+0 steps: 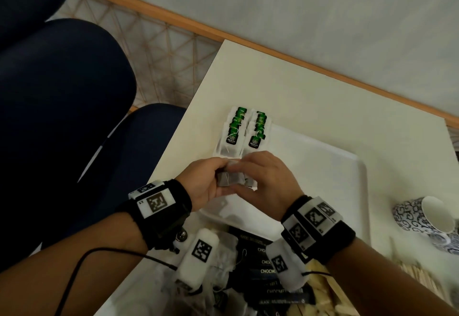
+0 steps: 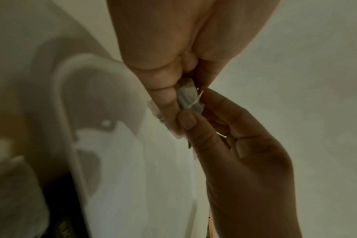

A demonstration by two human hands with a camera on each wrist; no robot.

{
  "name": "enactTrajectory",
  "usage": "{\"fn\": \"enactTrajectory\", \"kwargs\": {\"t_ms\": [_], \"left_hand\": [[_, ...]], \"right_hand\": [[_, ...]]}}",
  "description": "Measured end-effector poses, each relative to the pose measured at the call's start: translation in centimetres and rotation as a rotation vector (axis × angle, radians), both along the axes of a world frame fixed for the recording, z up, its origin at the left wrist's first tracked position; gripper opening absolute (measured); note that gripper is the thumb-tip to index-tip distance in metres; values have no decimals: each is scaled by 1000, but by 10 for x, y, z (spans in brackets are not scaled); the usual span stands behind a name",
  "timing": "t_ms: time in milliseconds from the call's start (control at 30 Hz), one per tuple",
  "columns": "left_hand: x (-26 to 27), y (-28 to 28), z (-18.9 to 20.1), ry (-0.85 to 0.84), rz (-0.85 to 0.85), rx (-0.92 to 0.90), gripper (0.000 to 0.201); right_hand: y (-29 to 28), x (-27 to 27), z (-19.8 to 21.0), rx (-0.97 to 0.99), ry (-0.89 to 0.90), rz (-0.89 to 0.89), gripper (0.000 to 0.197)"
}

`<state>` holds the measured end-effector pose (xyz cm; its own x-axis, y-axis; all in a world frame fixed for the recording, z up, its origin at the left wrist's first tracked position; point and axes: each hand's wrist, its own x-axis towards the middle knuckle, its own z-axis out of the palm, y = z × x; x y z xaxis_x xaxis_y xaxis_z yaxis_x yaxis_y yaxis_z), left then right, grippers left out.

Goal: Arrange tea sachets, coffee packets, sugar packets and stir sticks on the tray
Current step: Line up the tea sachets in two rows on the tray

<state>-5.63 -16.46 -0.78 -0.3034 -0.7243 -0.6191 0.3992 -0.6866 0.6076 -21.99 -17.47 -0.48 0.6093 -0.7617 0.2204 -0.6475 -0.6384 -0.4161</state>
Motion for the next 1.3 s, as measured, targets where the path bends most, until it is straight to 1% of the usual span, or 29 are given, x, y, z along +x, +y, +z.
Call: {"fn": "enactTrajectory", "kwargs": {"t_ms": [100, 233, 300, 367, 433, 500, 567, 633, 700, 767, 800, 833, 900, 933, 1000, 1067, 1133, 1233, 1300], "left_hand": [[0, 1, 0, 5, -19, 25, 37], [1, 1, 1, -49, -41, 31, 34], [2, 2, 2, -103, -58, 21, 32], [3, 2, 1, -132, -48, 24, 30], [3, 1, -1, -132, -29, 46, 31], [2, 1, -1, -121, -36, 55, 31], [0, 1, 0, -114, -92, 30, 30], [-2, 1, 0, -108, -141, -4, 29], [-4, 0, -1, -106, -148, -28, 31], [-4, -2, -2, -113, -134, -48, 32], [-4, -3, -3, -113, -125, -55, 32], [-4, -4, -3, -111, -118, -60, 31], [-3, -5, -4, -111, -116, -65, 29], [-4, -5, -5, -115, -118, -64, 29], [-4, -4, -5, -137, -127, -55, 31], [-5, -3, -6, -157, -133, -43, 33], [-4, -2, -6, -168, -135, -31, 31], [-2, -1, -6, -182, -135, -25, 27], [0, 0, -7, -186, -126, -30, 23]], "right_hand": [[-1, -4, 6, 94, 18, -33, 14], [-3, -10, 11, 207, 3, -134, 9], [-3, -10, 14, 277, -81, -188, 8], [-3, -10, 17, 360, -217, -226, 12], [-5, -10, 20, 446, -343, -275, 18], [-8, -11, 20, 488, -410, -328, 20], [-11, -12, 17, 444, -378, -354, 18], [-11, -14, 12, 326, -255, -341, 12], [-10, -15, 8, 213, -166, -301, 12], [-8, -15, 7, 183, -158, -269, 8], [-6, -15, 8, 183, -155, -241, 8], [-5, -15, 9, 196, -144, -209, 14], [-4, -16, 11, 260, -119, -173, 31], [-4, -16, 12, 291, -110, -176, 36], [-7, -16, 9, 318, -125, -203, 31], [-10, -14, 5, 357, -183, -259, 25], [-13, -14, 2, 377, -210, -292, 24], [-16, -13, 3, 368, -174, -278, 25], [-21, -15, 5, 317, -181, -296, 25]]}}
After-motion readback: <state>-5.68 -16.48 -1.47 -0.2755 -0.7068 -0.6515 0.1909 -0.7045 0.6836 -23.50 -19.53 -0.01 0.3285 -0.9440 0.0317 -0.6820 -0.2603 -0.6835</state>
